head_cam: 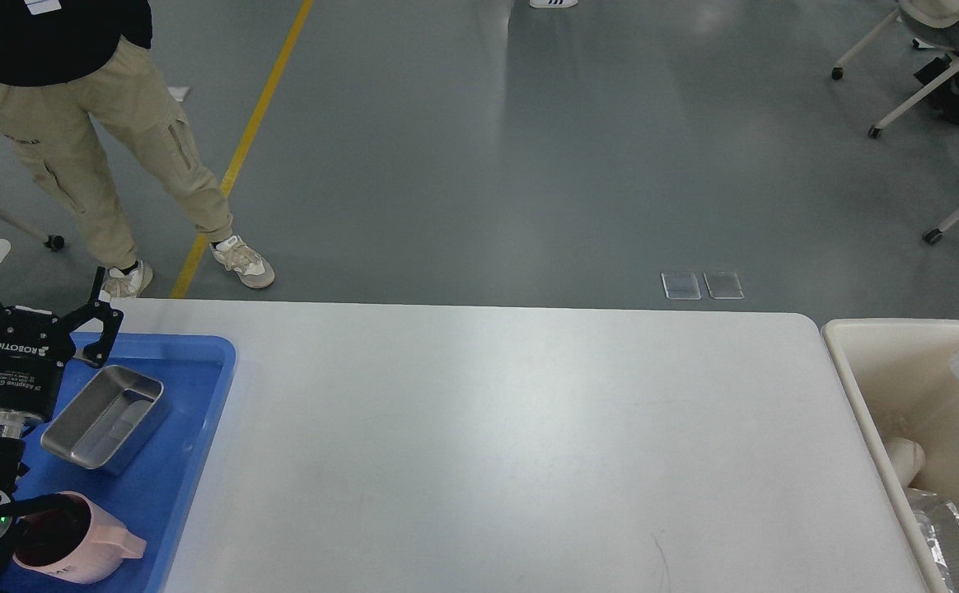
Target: Tidy desktop
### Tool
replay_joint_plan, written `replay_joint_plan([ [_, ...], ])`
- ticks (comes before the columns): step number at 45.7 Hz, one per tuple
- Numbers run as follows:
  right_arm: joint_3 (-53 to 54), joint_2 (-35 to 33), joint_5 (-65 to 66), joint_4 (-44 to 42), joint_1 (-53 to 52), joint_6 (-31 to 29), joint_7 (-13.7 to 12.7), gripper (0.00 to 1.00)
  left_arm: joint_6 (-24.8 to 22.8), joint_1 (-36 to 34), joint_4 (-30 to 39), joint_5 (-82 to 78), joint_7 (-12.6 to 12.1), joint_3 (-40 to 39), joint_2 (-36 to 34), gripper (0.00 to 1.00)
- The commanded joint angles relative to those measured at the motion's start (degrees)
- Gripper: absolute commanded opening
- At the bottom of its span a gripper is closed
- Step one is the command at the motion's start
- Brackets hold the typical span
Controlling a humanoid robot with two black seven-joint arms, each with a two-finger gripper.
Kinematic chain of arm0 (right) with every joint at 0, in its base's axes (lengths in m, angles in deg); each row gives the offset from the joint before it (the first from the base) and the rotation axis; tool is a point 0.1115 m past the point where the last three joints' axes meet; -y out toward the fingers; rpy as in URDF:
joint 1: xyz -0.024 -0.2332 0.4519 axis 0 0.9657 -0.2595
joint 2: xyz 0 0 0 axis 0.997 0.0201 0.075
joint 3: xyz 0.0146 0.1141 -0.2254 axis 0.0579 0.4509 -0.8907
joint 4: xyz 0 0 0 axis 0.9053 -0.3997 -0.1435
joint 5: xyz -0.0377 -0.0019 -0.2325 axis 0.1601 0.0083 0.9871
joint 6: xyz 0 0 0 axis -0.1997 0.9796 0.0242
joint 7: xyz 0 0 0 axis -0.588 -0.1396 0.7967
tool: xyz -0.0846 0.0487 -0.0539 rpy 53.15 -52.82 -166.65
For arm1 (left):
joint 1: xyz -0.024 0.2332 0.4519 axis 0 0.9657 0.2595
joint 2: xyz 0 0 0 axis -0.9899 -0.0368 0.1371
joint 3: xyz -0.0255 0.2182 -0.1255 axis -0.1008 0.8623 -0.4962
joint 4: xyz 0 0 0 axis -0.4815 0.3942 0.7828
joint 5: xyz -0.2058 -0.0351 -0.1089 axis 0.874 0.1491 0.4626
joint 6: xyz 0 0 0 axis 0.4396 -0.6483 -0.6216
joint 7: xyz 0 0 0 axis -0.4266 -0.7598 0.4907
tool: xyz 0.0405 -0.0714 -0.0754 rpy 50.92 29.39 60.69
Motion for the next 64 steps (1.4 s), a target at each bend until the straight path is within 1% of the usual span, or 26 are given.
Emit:
replay_joint_plan([
  [1, 0.09, 1.65, -0.1, -2.25, 1.37, 0.13, -0.01, 0.0, -0.48, 0.66, 0.0, 0.0, 0.0, -0.1, -0.11, 0.98],
  [6, 0.09, 3.06, -0.1, -5.07, 2.42, 0.22, 0.08, 0.0, -0.57, 0.84, 0.0, 0.0, 0.09, -0.1, -0.28, 0.98],
  [7, 0.09, 3.41, -0.1, -5.59, 2.6, 0.22, 0.08, 0.07, -0.57, 0.84, 0.0, 0.0, 0.09, -0.18, -0.37, 0.98],
  [10, 0.35, 4.29, -0.01, -7.18, 3.04, 0.3, 0.25, 0.43, -0.57, 0.84, -0.09, 0.0, 0.09, -0.1, -0.37, 0.98],
  [11, 0.35, 4.55, 0.07, -7.62, 3.13, 0.3, 0.25, 0.63, -0.57, 0.84, -0.09, 0.0, 0.09, -0.1, -0.37, 0.98],
  [12, 0.35, 4.81, 0.07, -8.32, 3.21, 0.48, 0.25, 0.86, -0.57, 0.84, -0.09, 0.0, 0.09, -0.1, -0.46, 0.98],
  [13, 0.44, 5.25, 0.07, -9.02, 3.22, 0.74, 0.34, 0.99, -0.57, 0.75, -0.09, 0.0, 0.09, -0.1, -0.37, 0.98],
  [20, 0.44, 8.59, 0.25, -14.47, 3.13, 1.01, 0.43, 1.0, -0.48, 0.58, -0.09, 0.0, 0.0, -0.1, -0.46, 0.98],
  [25, 0.09, 10.35, 0.78, -16.41, 3.13, 0.92, 0.43, 1.0, -0.48, 0.31, -0.18, 0.0, 0.0, -0.1, -0.46, 0.98],
  [36, 0.0, 12.2, 1.3, -16.85, 1.9, 1.18, 0.69, 1.0, -0.48, 0.14, -0.27, 0.0, 0.0, -0.1, -0.46, 0.98],
  [43, 0.0, 15.54, 1.3, -16.85, -1.18, 1.01, 0.78, 1.0, -0.83, 0.14, -0.62, 0.0, 0.0, -0.09, -0.55, 0.98],
  [48, -0.09, 15.63, 3.23, -17.02, -3.02, 1.09, 0.78, 1.0, -1.45, 0.23, -0.88, -0.09, 0.0, -0.01, -0.63, 0.98],
  [52, 0.0, 16.33, 6.74, -18.95, -7.06, 1.01, 0.78, 1.0, -1.54, 0.4, -0.88, -0.09, 0.0, -0.1, -0.63, 0.98],
  [58, -0.09, 20.54, 10.62, -21.15, -12.25, 0.3, 0.69, 1.0, -1.89, 0.58, -0.88, -0.09, 0.18, -0.1, -0.63, 0.98],
  [60, -0.09, 22.21, 12.2, -21.77, -13.65, 1.26, 0.69, 1.0, -1.89, 0.58, -0.88, -0.09, 0.18, -0.1, -0.63, 0.98],
  [64, 0.26, 28.09, 14.14, -25.62, -16.38, 2.85, 0.43, 1.0, -1.89, 0.67, -0.88, -0.09, 0.18, -0.1, -0.63, 0.98],
])
